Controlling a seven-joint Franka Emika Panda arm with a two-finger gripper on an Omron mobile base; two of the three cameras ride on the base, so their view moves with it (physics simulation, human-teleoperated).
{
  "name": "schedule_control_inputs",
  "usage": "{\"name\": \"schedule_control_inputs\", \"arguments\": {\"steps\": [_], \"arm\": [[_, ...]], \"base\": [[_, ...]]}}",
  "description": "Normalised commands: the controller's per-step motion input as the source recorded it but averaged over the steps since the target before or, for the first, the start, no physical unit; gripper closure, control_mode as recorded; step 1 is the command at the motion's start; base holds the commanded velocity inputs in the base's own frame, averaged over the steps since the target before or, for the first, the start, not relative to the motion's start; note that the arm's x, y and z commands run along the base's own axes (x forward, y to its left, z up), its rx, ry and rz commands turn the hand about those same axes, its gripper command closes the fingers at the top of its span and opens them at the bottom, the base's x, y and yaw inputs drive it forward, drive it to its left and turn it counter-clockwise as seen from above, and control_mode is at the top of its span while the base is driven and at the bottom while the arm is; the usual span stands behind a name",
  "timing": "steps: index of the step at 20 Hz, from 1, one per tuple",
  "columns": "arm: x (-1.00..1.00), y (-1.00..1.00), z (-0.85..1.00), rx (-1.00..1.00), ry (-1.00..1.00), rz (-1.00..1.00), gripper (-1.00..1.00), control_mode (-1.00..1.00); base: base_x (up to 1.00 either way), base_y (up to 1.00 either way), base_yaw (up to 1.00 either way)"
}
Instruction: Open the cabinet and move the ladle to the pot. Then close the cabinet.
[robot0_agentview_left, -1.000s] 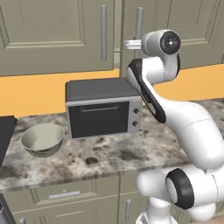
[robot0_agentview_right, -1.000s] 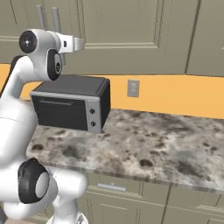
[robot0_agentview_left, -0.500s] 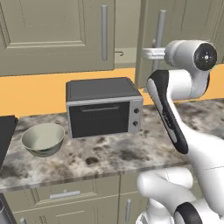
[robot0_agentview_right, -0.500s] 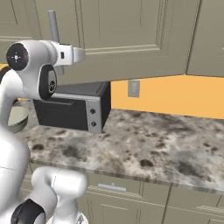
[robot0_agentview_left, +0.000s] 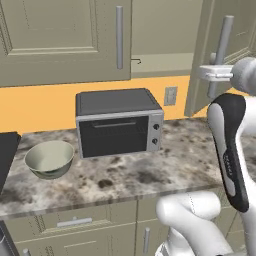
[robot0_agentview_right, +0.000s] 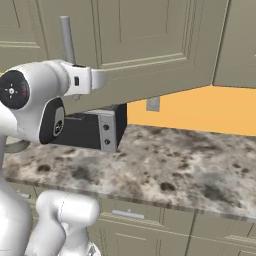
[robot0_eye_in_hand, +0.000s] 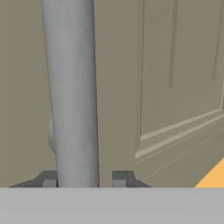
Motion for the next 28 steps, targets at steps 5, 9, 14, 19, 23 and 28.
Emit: {"name": "schedule_control_inputs", "arguments": {"steps": [5,9,14,19,23,28], "arm": [[-0.7,-0.15,0.0,-0.01,0.0,0.0,-1.0,-1.0],[-0.81,0.3,0.02,0.0,0.02,0.0,-1.0,-1.0],[-1.0,0.67,0.2,0.0,0.07,0.0,-1.0,-1.0],[-0.37,0.97,0.07,0.0,0.16,0.0,-1.0,-1.0],[0.16,0.78,0.0,0.0,0.16,0.0,-1.0,-1.0],[0.48,0.56,0.0,0.0,0.13,0.0,-1.0,-1.0]], "base": [[0.0,0.0,0.0],[0.0,0.0,0.0],[0.0,0.0,0.0],[0.0,0.0,0.0],[0.0,0.0,0.0],[0.0,0.0,0.0]]}}
